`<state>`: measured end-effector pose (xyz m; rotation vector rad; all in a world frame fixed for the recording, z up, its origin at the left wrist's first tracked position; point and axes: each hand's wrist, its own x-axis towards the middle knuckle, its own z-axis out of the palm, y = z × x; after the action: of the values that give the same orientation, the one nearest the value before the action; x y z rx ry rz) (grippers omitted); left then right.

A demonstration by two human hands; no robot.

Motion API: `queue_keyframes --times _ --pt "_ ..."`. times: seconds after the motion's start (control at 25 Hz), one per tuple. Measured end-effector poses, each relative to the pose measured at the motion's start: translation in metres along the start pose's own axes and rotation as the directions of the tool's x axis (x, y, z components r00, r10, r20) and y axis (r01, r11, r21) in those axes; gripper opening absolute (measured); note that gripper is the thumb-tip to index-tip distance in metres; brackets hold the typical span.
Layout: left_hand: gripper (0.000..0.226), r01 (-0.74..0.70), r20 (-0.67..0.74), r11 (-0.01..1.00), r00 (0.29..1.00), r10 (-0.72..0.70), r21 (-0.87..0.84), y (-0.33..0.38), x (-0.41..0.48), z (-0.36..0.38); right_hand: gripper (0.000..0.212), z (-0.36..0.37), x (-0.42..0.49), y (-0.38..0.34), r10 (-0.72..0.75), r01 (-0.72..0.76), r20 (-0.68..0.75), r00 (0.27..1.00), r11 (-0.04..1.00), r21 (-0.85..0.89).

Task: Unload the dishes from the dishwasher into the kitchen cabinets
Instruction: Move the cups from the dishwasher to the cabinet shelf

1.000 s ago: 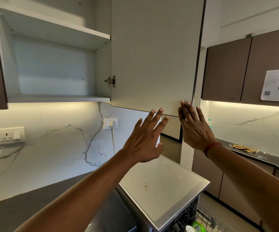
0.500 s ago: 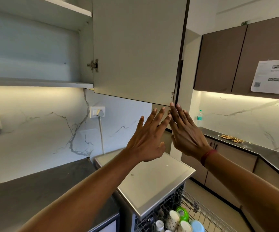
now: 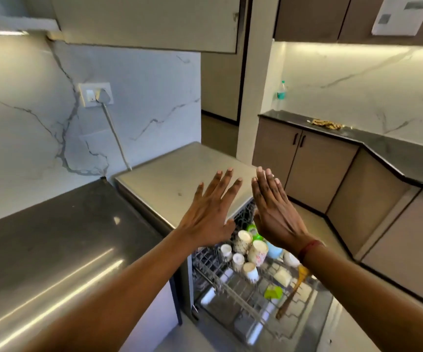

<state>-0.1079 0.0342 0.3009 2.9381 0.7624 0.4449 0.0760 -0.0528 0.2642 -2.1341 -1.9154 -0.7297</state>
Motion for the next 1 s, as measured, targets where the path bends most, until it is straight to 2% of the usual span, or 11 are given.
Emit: queue_keyframes --times 0.24,0.48,0.76,1.0 --pt "0.091 0.028 0.131 0.994 0.991 -0.014 -0.105 -0.022 -0.033 0.058 0.087 0.045 -0.053 -0.038 0.133 -0.143 0.160 0.978 0.989 0.048" --pt "0.092 -0.023 0.196 0.984 0.979 0.058 -0.175 -0.024 -0.030 0.094 0.095 0.061 -0.087 -0.052 0.291 -0.313 0.256 0.922 0.948 0.052" --pt "0.090 -0.057 0.309 0.972 0.942 0.128 -0.228 -0.006 -0.020 0.150 0.083 0.096 -0.147 -0.031 0.401 -0.461 0.422 0.813 0.886 0.047" --pt "0.087 0.034 0.421 0.967 0.904 0.078 -0.254 0.016 0.001 0.222 0.076 0.153 -0.192 0.005 0.458 -0.590 0.517 0.723 0.799 0.116"
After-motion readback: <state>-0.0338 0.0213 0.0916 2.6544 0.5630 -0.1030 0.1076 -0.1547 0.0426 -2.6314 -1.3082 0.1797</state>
